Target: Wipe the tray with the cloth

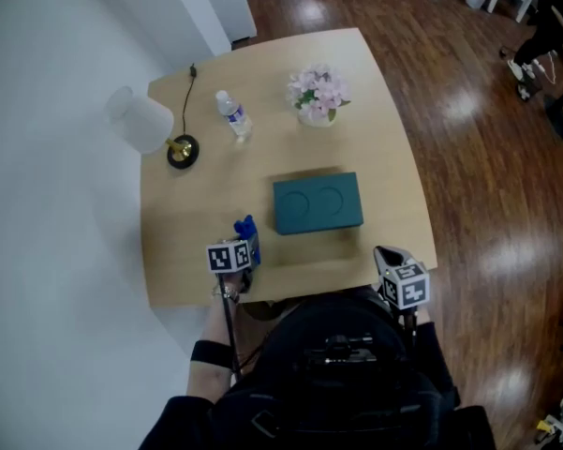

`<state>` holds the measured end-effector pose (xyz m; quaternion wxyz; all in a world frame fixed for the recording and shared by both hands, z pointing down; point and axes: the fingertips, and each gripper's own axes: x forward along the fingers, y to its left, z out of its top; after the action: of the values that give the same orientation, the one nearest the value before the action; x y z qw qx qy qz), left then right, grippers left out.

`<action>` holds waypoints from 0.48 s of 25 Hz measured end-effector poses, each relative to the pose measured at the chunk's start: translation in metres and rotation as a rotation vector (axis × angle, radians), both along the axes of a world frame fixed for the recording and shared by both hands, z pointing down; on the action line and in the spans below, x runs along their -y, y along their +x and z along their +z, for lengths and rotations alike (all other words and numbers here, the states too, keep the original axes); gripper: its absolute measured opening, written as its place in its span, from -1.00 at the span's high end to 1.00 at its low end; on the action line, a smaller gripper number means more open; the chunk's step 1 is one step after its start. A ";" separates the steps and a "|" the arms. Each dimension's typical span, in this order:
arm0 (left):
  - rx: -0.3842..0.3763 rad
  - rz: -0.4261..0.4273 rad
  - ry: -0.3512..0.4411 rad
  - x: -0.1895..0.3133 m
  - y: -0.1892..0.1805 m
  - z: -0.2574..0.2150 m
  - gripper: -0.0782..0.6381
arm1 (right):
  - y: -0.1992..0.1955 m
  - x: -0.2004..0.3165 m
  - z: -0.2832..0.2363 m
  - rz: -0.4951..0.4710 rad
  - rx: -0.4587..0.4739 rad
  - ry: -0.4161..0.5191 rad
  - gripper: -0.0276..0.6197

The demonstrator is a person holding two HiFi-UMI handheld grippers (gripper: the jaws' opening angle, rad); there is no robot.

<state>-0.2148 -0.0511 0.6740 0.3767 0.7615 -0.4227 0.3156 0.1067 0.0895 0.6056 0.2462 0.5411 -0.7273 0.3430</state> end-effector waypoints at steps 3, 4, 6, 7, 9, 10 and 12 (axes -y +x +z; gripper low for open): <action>0.000 -0.027 -0.025 0.017 -0.008 0.018 0.59 | 0.005 0.000 0.000 0.009 0.000 0.000 0.89; -0.008 -0.033 -0.027 0.021 -0.009 0.021 0.59 | 0.006 0.000 0.000 0.012 -0.004 0.000 0.89; -0.023 -0.042 -0.028 0.024 -0.007 0.025 0.58 | 0.010 0.002 -0.001 0.018 -0.016 0.003 0.89; -0.031 -0.049 -0.028 0.025 -0.006 0.026 0.57 | 0.012 0.002 -0.001 0.023 -0.018 0.004 0.89; -0.065 -0.069 -0.026 0.027 -0.004 0.024 0.53 | 0.013 0.004 -0.001 0.031 -0.014 0.003 0.89; -0.092 -0.084 -0.022 0.028 -0.003 0.022 0.46 | 0.014 0.005 -0.001 0.033 -0.012 0.001 0.89; -0.138 -0.121 0.001 0.030 -0.006 0.011 0.17 | 0.014 0.008 -0.001 0.034 -0.007 0.002 0.89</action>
<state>-0.2205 -0.0810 0.6850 0.4229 0.7546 -0.4411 0.2390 0.1212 0.0815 0.6044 0.2425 0.5550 -0.7172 0.3446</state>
